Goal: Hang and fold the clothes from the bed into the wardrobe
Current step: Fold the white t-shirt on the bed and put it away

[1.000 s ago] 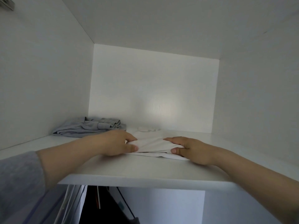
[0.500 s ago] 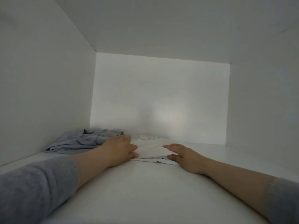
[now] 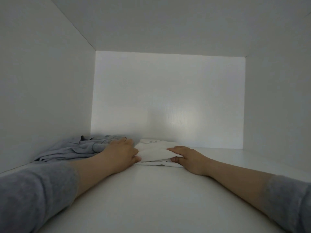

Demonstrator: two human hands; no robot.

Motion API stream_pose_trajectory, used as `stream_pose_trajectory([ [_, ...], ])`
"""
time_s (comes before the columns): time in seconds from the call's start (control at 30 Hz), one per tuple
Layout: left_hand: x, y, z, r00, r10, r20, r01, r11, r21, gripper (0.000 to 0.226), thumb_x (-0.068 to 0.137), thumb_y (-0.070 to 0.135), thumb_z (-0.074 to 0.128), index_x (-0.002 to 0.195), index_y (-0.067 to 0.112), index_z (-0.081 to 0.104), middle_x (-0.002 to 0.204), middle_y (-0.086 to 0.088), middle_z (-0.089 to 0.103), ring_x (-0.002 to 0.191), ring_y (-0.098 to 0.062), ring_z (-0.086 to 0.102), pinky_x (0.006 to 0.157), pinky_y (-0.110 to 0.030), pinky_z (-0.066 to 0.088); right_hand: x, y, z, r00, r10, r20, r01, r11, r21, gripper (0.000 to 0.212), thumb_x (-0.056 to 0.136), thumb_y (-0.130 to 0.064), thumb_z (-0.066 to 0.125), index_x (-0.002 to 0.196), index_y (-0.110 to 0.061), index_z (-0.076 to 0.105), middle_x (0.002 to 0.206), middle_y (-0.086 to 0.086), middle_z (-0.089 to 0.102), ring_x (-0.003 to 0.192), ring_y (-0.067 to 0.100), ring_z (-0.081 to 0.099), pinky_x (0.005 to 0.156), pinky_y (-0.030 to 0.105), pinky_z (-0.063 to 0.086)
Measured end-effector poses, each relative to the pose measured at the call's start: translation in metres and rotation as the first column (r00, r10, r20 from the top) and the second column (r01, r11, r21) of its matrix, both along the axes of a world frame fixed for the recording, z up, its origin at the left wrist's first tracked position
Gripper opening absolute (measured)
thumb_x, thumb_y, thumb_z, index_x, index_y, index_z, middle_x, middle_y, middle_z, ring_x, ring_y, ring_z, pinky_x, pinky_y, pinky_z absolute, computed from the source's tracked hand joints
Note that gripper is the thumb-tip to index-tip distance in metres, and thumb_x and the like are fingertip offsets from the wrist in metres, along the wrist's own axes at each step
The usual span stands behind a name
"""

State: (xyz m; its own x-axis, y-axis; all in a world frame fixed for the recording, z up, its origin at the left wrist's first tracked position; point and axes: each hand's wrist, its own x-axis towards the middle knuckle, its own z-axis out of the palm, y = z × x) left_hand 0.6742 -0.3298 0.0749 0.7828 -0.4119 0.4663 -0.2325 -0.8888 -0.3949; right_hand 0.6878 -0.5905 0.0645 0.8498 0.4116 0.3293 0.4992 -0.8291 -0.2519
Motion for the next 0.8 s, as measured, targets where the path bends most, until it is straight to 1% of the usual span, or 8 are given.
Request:
stream_pose_trajectory([
  [0.1,0.001,0.0,-0.001,1.0,0.016,0.015,-0.016,1.0,0.01,0.045,0.099,0.051,0.034,0.114,0.019,0.062,0.121,-0.007,0.051,0.114,-0.024,0.047,0.094,-0.033,0.037,0.0,0.0,-0.001,0.998,-0.053,0.037,0.051,0.998,0.047,0.052,0.098,-0.041,0.05,0.146,-0.025,0.04,0.151,-0.002,0.04,0.138,0.012,0.034,0.113,0.021,0.021],
  [0.17,0.0,-0.001,-0.001,0.999,0.036,0.041,-0.037,0.999,0.017,0.046,0.099,0.051,0.036,0.114,0.017,0.063,0.122,-0.007,0.051,0.114,-0.024,0.047,0.094,-0.033,0.037,-0.003,0.0,-0.002,0.989,-0.125,0.074,0.119,0.99,0.076,0.061,0.094,-0.049,0.054,0.147,-0.021,0.039,0.15,0.001,0.041,0.137,0.016,0.037,0.112,0.025,0.025],
  [0.27,-0.007,-0.005,0.001,0.988,0.095,0.122,-0.1,0.994,0.035,0.049,0.097,0.052,0.038,0.117,0.014,0.061,0.122,-0.007,0.053,0.114,-0.025,0.048,0.094,-0.034,0.037,-0.012,-0.001,-0.002,0.965,-0.255,0.058,0.246,0.961,0.127,0.085,0.088,-0.06,0.056,0.151,-0.014,0.023,0.146,0.01,0.042,0.133,0.025,0.042,0.106,0.033,0.035],
  [0.37,-0.018,-0.007,0.001,0.986,0.101,0.133,-0.1,0.995,-0.009,0.048,0.096,0.052,0.04,0.12,0.014,0.058,0.124,-0.006,0.052,0.116,-0.025,0.048,0.097,-0.033,0.035,-0.025,-0.003,0.0,0.948,-0.317,-0.024,0.317,0.937,0.144,0.091,0.088,-0.063,0.052,0.151,-0.01,0.014,0.144,0.014,0.044,0.13,0.029,0.046,0.102,0.035,0.038],
  [0.47,-0.035,-0.007,-0.007,0.997,0.002,0.075,0.016,0.973,-0.231,0.04,0.097,0.048,0.045,0.117,0.015,0.058,0.121,-0.006,0.054,0.115,-0.022,0.048,0.096,-0.029,0.034,-0.043,-0.004,-0.001,0.949,-0.305,-0.079,0.313,0.942,0.122,0.088,0.09,-0.063,0.048,0.151,-0.009,0.014,0.144,0.015,0.045,0.128,0.029,0.047,0.1,0.033,0.038],
  [0.57,-0.063,-0.011,-0.01,0.995,-0.099,-0.026,0.07,0.841,-0.537,0.036,0.096,0.043,0.052,0.119,0.017,0.059,0.117,-0.005,0.055,0.108,-0.019,0.051,0.091,-0.026,0.037,-0.069,-0.005,-0.002,0.955,-0.283,-0.093,0.293,0.949,0.117,0.079,0.093,-0.06,0.045,0.149,-0.011,0.018,0.142,0.014,0.047,0.127,0.028,0.048,0.096,0.032,0.039],
  [0.67,-0.093,-0.019,-0.006,0.987,-0.121,-0.106,0.02,0.747,-0.665,0.036,0.094,0.043,0.054,0.114,0.015,0.06,0.104,0.001,0.059,0.096,-0.016,0.054,0.075,-0.025,0.038,-0.101,-0.006,-0.002,0.966,-0.246,-0.082,0.255,0.958,0.133,0.076,0.094,-0.058,0.045,0.149,-0.013,0.019,0.142,0.011,0.047,0.127,0.026,0.048,0.097,0.031,0.038],
  [0.8,-0.132,-0.032,-0.004,0.974,-0.151,-0.172,-0.044,0.613,-0.789,0.038,0.09,0.043,0.06,0.121,0.02,0.057,0.113,0.005,0.06,0.103,-0.014,0.055,0.085,-0.023,0.041,-0.149,-0.008,0.001,0.979,-0.187,-0.087,0.199,0.967,0.158,0.076,0.094,-0.058,0.046,0.15,-0.016,0.018,0.143,0.008,0.047,0.127,0.023,0.048,0.099,0.03,0.038],
])
